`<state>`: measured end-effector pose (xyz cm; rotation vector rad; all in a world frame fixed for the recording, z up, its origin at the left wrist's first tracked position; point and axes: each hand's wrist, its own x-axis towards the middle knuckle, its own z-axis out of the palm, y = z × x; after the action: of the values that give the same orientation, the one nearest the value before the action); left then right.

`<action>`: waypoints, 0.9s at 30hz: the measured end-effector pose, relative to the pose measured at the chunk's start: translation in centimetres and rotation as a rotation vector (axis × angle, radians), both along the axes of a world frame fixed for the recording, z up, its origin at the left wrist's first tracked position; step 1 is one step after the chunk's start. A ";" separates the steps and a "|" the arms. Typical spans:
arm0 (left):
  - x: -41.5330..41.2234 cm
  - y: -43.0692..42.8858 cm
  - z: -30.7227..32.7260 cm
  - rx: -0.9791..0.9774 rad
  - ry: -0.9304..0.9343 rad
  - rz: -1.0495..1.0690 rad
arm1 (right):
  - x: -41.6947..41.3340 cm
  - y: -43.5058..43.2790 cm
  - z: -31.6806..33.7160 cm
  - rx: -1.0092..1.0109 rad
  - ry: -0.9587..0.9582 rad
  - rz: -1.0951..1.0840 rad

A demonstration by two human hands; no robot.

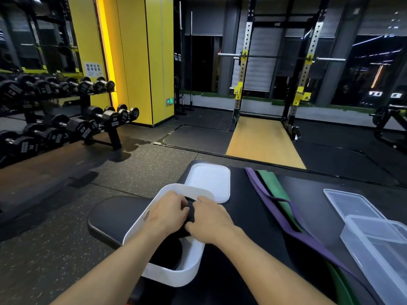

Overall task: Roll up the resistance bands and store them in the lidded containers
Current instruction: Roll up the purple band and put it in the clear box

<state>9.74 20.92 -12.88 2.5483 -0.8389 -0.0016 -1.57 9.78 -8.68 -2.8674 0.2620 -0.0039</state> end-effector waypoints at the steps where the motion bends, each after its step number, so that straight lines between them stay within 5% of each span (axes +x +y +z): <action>1: -0.6 -0.4 0.5 -0.017 0.006 -0.001 | -0.4 -0.3 0.2 0.037 -0.023 0.000; 10: -6.6 -5.9 4.4 -0.190 -0.022 -0.081 | -6.5 -6.9 2.1 -0.074 -0.080 -0.193; 23: -15.9 -15.3 -0.6 -0.131 0.300 -0.291 | -15.2 -17.8 -1.4 -0.170 0.135 -0.522; 27: -17.8 -17.1 -2.5 -0.214 0.525 -0.252 | -16.6 -18.8 -2.3 -0.130 0.188 -0.608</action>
<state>-8.02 3.83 -15.38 2.0791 -0.8783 -0.5979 -18.18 -9.01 -10.99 -2.7893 1.1937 0.1370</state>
